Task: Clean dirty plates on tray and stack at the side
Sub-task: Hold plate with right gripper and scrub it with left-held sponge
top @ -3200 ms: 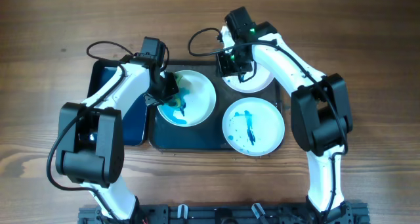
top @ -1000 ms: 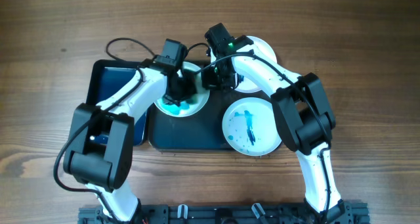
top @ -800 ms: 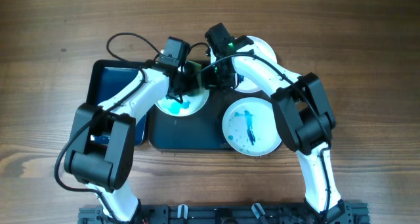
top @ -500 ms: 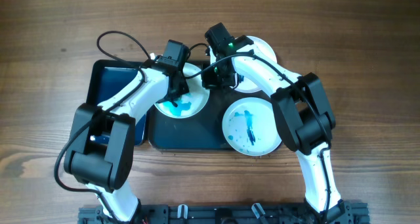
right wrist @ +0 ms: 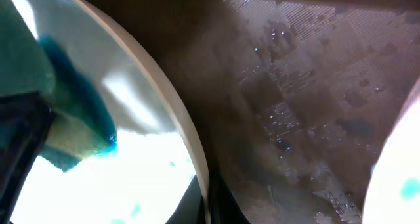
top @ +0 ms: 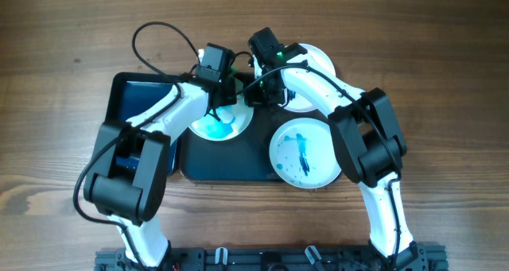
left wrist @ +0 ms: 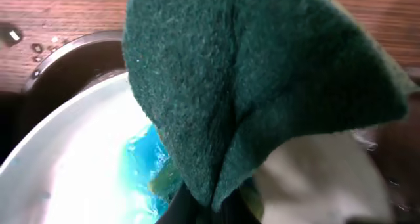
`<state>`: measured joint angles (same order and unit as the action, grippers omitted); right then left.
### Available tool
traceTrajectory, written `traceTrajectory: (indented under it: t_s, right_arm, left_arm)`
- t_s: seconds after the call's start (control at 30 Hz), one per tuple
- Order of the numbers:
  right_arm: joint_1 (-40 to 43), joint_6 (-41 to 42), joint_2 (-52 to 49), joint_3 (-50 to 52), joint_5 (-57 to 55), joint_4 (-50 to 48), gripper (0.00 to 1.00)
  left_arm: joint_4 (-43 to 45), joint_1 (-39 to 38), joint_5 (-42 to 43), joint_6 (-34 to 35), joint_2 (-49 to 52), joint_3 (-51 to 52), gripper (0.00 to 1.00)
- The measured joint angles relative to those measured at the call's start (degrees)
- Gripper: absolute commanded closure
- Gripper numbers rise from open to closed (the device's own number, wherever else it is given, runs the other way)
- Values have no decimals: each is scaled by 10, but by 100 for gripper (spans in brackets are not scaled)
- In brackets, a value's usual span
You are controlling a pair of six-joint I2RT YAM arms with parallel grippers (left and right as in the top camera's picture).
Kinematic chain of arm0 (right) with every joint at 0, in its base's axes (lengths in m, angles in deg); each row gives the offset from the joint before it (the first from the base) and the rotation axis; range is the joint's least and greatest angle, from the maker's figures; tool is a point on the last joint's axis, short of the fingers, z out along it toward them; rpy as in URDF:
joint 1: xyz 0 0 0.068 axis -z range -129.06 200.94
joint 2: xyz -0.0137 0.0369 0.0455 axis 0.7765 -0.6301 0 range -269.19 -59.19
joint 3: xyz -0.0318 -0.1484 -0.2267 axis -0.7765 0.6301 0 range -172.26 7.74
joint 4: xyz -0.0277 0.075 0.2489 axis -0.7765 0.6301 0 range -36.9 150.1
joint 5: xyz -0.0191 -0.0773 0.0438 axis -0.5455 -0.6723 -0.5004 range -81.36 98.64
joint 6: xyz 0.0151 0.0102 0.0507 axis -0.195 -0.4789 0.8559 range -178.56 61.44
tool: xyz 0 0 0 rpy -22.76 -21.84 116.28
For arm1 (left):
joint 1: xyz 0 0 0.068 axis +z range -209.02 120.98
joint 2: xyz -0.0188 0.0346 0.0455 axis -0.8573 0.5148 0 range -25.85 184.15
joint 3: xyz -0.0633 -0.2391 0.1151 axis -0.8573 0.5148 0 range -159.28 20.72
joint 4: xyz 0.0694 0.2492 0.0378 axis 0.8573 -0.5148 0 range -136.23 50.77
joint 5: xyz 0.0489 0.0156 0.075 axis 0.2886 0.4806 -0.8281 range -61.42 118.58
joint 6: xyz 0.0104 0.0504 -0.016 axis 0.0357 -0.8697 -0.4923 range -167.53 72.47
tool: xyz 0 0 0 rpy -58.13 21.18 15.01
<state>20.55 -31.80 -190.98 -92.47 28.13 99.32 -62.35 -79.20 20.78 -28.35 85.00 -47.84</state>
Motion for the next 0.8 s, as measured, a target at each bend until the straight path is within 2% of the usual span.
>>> traceTrajectory:
  t_s: [0.27, 0.5, 0.57, 0.7, 0.8]
  right_arm:
    - [0, -23, 0, 1, 0, -3, 96]
    - [0, -26, 0, 3, 0, -6, 96]
    - [0, -24, 0, 3, 0, -5, 96]
    - [0, -12, 0, 3, 0, -5, 96]
    - [0, -10, 0, 3, 0, -5, 96]
  left_arm:
    - [-132, 1, 0, 11, 7, -27, 96]
    - [-177, 27, 154, -52, -5, -26, 96]
    - [-183, 30, 137, -23, -5, -26, 96]
    - [-202, 30, 41, 93, -9, -24, 96]
    - [-203, 29, 13, 145, -9, -23, 96]
